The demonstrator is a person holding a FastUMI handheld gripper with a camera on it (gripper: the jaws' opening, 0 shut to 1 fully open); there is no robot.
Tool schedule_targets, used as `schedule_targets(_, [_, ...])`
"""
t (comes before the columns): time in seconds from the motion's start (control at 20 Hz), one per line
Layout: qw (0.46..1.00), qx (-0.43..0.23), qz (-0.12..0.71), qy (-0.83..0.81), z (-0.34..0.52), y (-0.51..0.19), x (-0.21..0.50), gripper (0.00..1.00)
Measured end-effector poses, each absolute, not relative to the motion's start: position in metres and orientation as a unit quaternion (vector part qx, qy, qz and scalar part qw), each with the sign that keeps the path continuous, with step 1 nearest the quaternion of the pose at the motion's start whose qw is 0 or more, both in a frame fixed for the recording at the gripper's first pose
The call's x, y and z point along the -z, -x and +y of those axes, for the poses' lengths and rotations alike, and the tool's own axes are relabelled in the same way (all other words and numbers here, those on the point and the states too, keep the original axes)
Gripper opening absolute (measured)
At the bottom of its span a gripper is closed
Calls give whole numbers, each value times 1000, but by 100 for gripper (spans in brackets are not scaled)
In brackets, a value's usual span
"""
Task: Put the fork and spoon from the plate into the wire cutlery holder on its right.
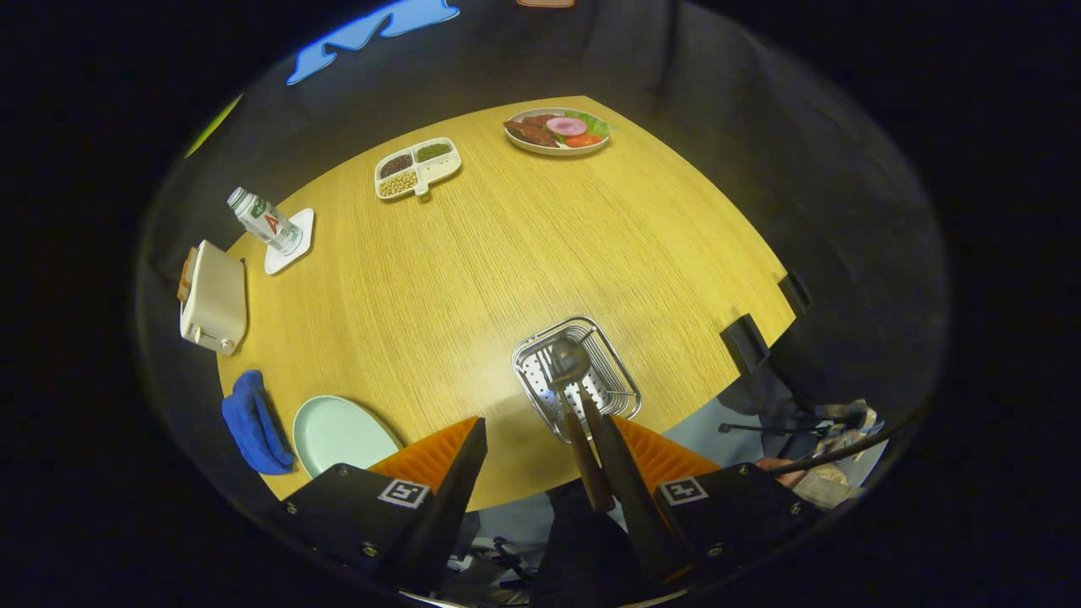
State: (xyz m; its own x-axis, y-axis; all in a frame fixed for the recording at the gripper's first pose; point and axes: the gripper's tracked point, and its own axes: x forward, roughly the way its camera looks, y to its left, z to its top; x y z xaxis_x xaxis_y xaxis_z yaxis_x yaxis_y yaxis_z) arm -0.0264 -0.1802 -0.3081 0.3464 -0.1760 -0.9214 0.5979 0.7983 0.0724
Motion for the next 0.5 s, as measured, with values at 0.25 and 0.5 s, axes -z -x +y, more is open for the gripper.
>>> schedule_targets(0.25, [818, 236, 496, -172, -181, 16, 302, 99])
schedule_targets(0.5, [870, 248, 409, -123, -196, -2, 271, 99])
